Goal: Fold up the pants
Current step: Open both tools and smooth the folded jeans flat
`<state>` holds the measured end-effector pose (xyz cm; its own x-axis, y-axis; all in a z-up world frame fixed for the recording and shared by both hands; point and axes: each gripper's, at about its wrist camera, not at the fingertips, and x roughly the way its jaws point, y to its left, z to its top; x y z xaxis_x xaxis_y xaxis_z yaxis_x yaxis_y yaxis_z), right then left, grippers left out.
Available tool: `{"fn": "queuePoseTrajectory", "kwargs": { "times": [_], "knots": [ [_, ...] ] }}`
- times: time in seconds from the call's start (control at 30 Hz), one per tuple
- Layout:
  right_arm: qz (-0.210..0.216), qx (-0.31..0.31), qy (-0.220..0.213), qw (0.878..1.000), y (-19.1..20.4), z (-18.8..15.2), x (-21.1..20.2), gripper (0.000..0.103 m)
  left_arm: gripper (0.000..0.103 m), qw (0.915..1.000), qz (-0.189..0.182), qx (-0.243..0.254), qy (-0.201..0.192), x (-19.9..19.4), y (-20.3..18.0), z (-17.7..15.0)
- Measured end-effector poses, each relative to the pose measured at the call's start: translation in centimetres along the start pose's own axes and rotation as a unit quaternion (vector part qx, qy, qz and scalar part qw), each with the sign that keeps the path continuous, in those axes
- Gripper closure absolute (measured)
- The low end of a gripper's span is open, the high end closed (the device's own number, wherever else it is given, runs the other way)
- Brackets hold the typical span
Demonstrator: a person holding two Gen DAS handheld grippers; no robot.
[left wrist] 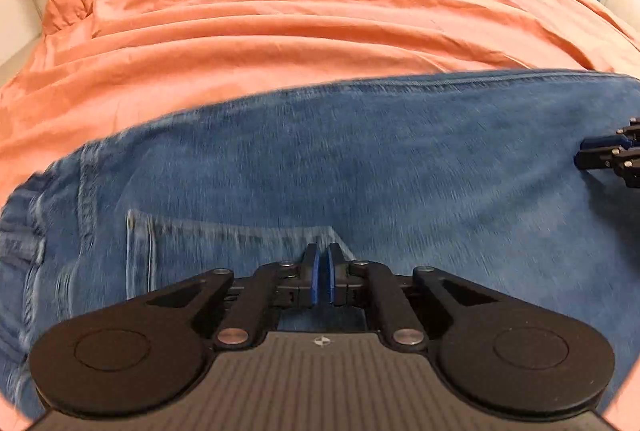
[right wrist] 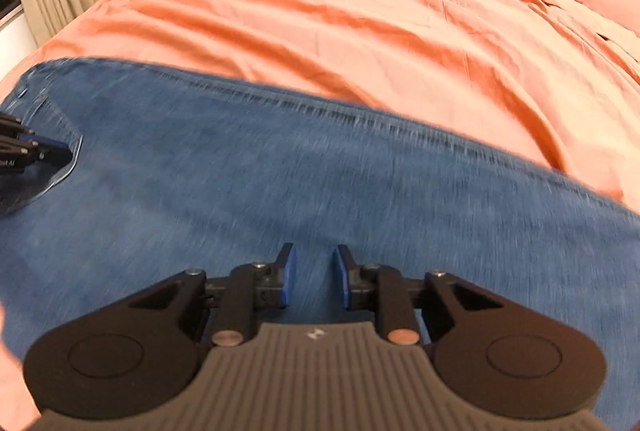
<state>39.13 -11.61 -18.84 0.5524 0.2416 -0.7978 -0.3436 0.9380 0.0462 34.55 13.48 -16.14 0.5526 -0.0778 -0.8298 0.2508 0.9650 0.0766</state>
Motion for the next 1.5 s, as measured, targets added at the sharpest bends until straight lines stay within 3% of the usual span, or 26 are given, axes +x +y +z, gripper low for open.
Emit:
{"fn": "queuePoseTrajectory", "kwargs": {
  "times": [0.07, 0.23, 0.43, 0.63, 0.77, 0.87, 0.97, 1.17, 1.27, 1.5],
  "knots": [
    [-0.003, 0.001, -0.006, 1.0, -0.5, 1.0, 1.4, 0.086, 0.094, 0.9997, 0.019, -0.002, -0.017, 0.8, 0.1, 1.0],
    [-0.011, 0.027, -0.014, 0.999, -2.0, 4.0, 3.9, 0.087, 0.095, 0.9977, 0.026, -0.052, -0.034, 2.9, 1.4, 3.5],
    [-0.002, 0.047, -0.01, 0.999, -2.6, 4.9, 4.0, 0.087, 0.097, 0.9967, 0.052, -0.051, -0.034, 2.9, 0.5, 4.2],
    [0.037, 0.105, -0.011, 0.994, -5.3, 4.1, -1.6, 0.081, 0.09, 0.9979, 0.043, -0.032, -0.035, -1.1, -1.5, 4.4],
    [0.039, 0.151, -0.026, 0.987, -9.2, 2.5, -7.4, 0.06, 0.084, 0.9987, 0.011, -0.029, -0.04, -4.3, -4.4, 5.4],
    [0.016, 0.169, -0.041, 0.985, -12.3, 0.6, -12.1, 0.046, 0.08, 0.9988, 0.001, 0.005, -0.049, -6.3, -8.3, 6.1],
    [-0.008, 0.193, -0.048, 0.98, -15.8, -2.1, -16.7, 0.039, 0.078, 0.9975, -0.011, 0.039, -0.058, -7.4, -12.3, 6.7],
    [-0.052, 0.274, -0.068, 0.958, -23.9, -9.2, -24.8, 0.034, 0.078, 0.9919, -0.051, 0.095, -0.067, -7.7, -20.5, 7.7],
    [-0.084, 0.316, -0.065, 0.943, -27.8, -13.1, -26.9, 0.034, 0.078, 0.9892, -0.062, 0.115, -0.065, -6.8, -24.1, 8.3],
    [-0.055, 0.442, -0.082, 0.891, -35.2, -21.0, -26.9, 0.045, 0.078, 0.9845, -0.083, 0.144, -0.056, -2.8, -30.4, 9.0]
  ]
}}
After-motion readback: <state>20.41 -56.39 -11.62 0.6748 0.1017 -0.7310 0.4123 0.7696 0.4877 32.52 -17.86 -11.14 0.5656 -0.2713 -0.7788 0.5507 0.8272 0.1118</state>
